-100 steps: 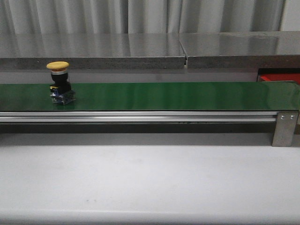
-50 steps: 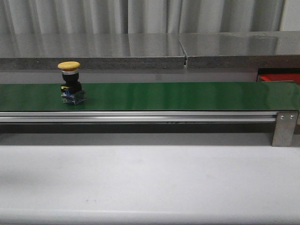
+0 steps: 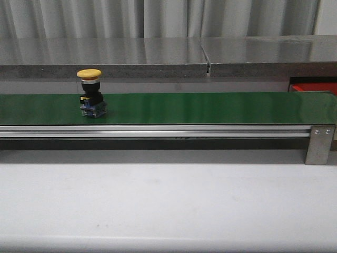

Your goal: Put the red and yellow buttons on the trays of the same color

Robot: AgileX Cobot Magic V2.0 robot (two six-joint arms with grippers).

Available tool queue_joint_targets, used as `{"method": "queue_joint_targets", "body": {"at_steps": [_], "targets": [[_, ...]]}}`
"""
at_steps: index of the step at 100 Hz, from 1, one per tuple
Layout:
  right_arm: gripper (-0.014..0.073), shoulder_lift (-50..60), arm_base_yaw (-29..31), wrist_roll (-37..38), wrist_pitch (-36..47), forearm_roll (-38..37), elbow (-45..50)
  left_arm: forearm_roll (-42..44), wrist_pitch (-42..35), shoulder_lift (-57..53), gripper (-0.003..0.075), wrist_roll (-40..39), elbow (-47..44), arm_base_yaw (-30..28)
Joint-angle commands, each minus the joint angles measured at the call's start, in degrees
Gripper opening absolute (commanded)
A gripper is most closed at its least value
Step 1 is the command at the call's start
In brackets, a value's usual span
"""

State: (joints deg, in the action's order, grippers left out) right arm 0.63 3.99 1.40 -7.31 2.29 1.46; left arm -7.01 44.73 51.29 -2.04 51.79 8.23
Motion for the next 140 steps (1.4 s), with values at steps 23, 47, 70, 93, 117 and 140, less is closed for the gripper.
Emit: {"method": "queue_joint_targets", "body": {"at_steps": [23, 47, 70, 93, 117, 140], "targets": [[-0.0117, 1.0, 0.2, -0.1, 5.9, 0.0, -1.3, -1.1, -5.1, -19.0, -0.0020, -0.1, -10.2, 0.4], [-0.0117, 1.0, 0.2, -0.1, 12.5, 0.0, -1.3, -1.1, -1.9, -30.2, -0.0020, -0.1, -15.2, 0.4], [-0.0117, 1.0, 0.1, -0.1, 13.0, 0.0, -2.1, -1.1, -0.5, -34.9, -0.0020, -0.1, -15.9, 0.4], [-0.0117, -2.7, 0.1, -0.1, 9.2, 0.0, -6.8, -1.1, -0.5, -34.9, -0.0020, -0.1, -15.9, 0.4], [-0.0117, -13.3, 0.1, -0.1, -0.5, 0.0, -16.9, -1.1, -0.5, -34.9, -0.0020, -0.1, -15.9, 0.4], [-0.0117, -26.4, 0.1, -0.1, -9.2, 0.0, -27.1, -1.1, -0.5, -34.9, -0.0020, -0.1, -15.9, 0.4]]}}
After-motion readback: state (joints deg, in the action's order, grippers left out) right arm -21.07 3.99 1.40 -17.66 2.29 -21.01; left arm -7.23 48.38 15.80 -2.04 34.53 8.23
